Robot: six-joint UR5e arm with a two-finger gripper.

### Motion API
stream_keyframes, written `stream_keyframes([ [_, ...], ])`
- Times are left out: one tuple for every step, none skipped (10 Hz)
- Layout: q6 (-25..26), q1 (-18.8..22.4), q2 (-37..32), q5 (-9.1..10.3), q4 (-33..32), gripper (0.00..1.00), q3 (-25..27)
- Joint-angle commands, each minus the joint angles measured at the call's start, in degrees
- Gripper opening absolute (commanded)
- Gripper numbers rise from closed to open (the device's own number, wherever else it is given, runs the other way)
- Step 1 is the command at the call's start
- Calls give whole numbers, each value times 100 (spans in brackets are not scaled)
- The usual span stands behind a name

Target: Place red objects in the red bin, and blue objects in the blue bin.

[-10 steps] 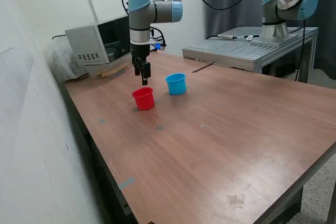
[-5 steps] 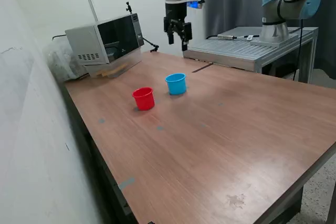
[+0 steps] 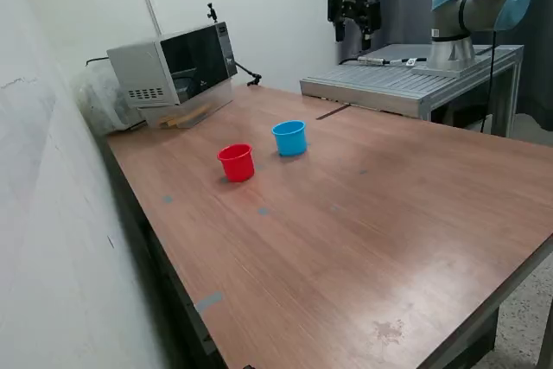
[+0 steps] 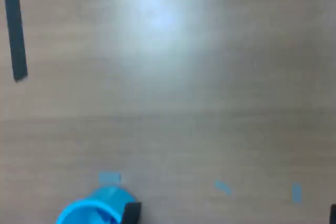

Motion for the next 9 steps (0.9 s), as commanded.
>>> stream_keyframes([
  [101,66,-744,31,115,100,710],
  [101,188,-929,32,211,100,931],
  [92,311,-1088,32,700,100,1115],
  [31,287,-1272,-12,1122,100,1222],
  [22,304,-1596,-12,1579,100,1310],
  [22,269,-1747,-4,1931,100,1380],
  [22,112,-1740,5,2387,100,1381],
  [31,-55,-1748,5,2714,100,1346],
  [31,-48,-1740,5,2743,100,1355],
])
